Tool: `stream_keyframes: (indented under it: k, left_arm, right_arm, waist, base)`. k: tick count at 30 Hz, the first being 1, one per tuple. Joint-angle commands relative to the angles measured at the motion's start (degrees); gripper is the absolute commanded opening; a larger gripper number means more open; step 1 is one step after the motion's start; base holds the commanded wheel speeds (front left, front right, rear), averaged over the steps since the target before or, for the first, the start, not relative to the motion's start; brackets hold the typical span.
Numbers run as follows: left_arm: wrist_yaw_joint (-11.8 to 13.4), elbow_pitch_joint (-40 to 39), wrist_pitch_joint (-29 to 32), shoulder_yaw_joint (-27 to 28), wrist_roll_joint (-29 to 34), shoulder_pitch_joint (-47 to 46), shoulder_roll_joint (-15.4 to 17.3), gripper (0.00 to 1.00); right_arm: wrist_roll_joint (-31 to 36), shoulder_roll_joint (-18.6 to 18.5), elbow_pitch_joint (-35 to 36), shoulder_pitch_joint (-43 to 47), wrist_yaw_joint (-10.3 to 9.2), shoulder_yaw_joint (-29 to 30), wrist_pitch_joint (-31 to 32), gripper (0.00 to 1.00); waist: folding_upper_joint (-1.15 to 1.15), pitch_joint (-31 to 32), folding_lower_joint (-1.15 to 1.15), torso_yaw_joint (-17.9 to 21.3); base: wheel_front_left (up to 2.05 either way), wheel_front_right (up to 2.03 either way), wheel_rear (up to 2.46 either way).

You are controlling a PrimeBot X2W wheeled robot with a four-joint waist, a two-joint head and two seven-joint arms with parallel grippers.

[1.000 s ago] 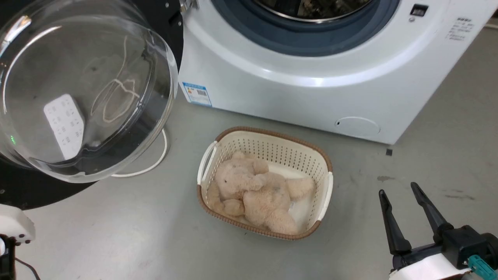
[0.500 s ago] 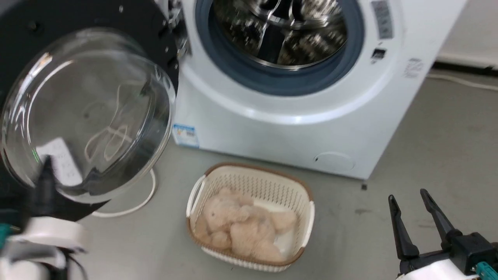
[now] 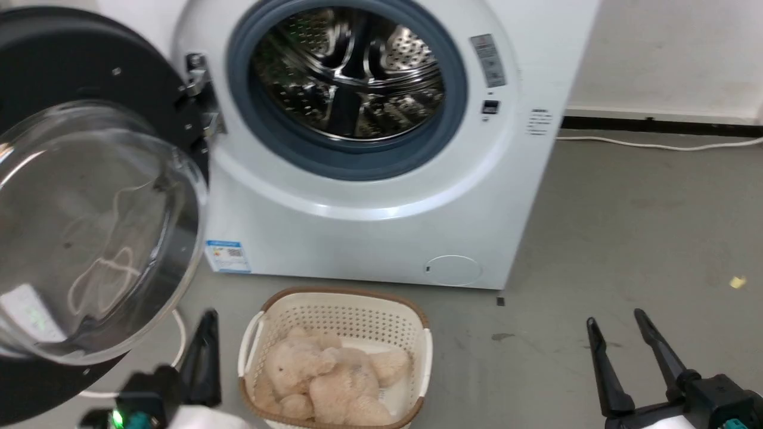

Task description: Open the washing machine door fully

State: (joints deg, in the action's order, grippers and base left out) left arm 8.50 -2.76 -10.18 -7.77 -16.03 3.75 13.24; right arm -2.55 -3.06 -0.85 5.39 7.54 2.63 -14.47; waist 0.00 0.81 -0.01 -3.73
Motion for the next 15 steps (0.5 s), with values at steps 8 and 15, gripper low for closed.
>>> stream_keyframes:
  k: [8, 15]
  left_arm:
    - [0.5, 3.3, -2.2, -4.1, 2.3, 3.3, -2.0, 1.00]
    - [1.0, 5.2, -3.6, -5.4, 3.8, 3.3, -2.8, 1.00]
  right_arm:
    - [-0.9, 0.2, -0.3, 0.5, -0.05, -0.3, -0.4, 1.00]
    - [-1.4, 0.2, -0.9, 0.7, -0.05, -0.7, -0.5, 1.00]
  waist:
    - [0.00, 0.9, 0.01, 3.1]
    - [0.00, 0.8, 0.01, 3.7]
  base:
    - [0.00, 0.00, 0.00]
    - [0.00, 0.00, 0.00]
